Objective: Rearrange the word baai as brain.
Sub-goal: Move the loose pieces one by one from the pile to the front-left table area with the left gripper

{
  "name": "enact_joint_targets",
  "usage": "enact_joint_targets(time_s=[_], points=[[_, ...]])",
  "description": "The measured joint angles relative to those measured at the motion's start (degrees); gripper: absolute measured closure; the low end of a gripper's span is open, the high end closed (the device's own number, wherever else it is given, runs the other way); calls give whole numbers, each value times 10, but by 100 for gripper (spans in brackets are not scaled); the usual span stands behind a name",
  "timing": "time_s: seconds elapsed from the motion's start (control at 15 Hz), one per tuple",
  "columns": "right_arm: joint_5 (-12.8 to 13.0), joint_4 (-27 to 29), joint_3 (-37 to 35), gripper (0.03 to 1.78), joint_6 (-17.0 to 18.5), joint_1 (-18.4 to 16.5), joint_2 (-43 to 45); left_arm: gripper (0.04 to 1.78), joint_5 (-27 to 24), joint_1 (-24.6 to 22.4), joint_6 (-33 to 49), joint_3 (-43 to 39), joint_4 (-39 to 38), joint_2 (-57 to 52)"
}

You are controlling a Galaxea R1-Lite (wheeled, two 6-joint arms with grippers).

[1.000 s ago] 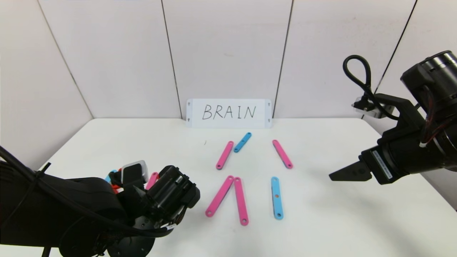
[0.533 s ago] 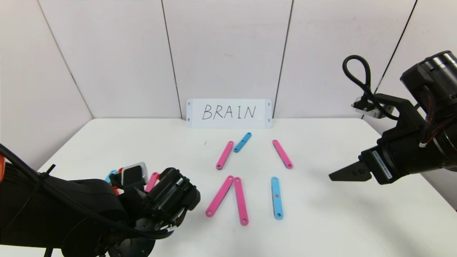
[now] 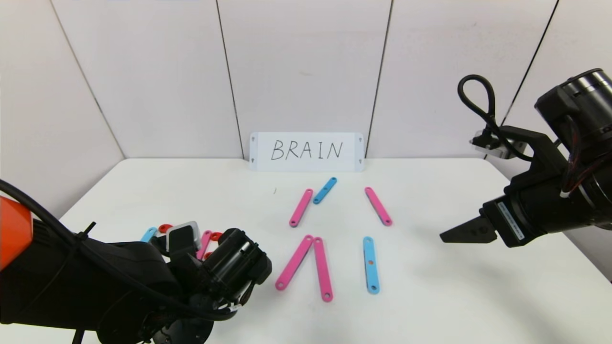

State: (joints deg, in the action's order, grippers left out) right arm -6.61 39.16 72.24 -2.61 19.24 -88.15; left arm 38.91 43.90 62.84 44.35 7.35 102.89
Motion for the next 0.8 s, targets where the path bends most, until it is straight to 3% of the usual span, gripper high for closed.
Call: enact_joint_targets(time_s=[0.8], points=[[0, 0, 0, 7, 0, 0, -3, 154, 1, -13, 3, 4, -3, 28]])
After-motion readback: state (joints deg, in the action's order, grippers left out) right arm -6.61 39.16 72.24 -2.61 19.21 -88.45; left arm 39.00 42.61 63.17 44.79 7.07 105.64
